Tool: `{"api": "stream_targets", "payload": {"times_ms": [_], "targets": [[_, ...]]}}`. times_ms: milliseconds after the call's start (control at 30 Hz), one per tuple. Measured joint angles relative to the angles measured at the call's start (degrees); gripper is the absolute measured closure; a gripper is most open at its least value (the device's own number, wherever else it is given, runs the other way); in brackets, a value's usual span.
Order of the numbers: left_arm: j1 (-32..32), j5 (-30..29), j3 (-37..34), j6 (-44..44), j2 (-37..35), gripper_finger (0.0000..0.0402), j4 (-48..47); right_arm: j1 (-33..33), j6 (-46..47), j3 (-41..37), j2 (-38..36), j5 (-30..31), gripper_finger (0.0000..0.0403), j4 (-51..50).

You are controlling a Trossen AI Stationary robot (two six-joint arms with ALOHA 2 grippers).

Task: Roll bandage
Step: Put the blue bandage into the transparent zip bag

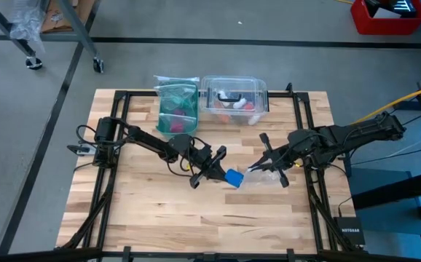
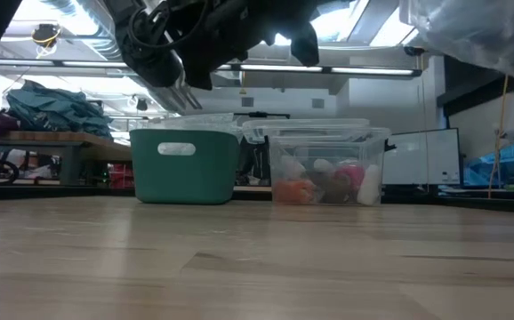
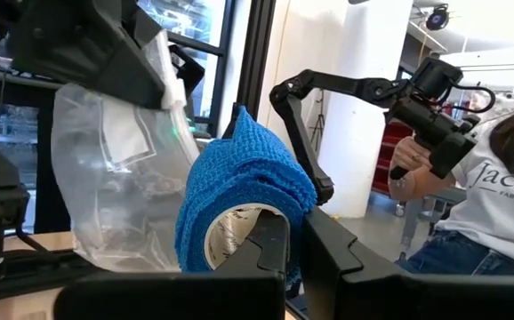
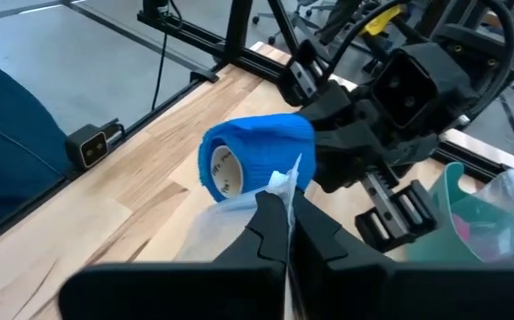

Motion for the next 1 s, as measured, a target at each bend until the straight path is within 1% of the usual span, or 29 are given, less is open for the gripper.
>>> {"api": "stream_targets", "payload": {"times_ms": [200,300,633,800,1000], "targets": [[-0.4,0.0,0.0,0.0,0.0,0.04,0.0,0.0,1.5,0.0,0.0,0.4,0.0402,0.0],[-0.5,0.0,0.0,0.0,0.0,0.04,0.0,0.0,2.0,0.0,0.0,2.0,0.0402,0.0],[-0.5,0.0,0.0,0.0,0.0,0.04,0.0,0.0,2.2,0.0,0.0,4.6,0.0402,0.1],[-0.6,0.0,0.0,0.0,0.0,0.04,0.0,0.0,2.2,0.0,0.0,7.4,0.0402,0.1],[-0.6,0.1,0.0,0.0,0.0,0.04,0.0,0.0,2.2,0.0,0.0,6.7,0.0402,1.1]]}}
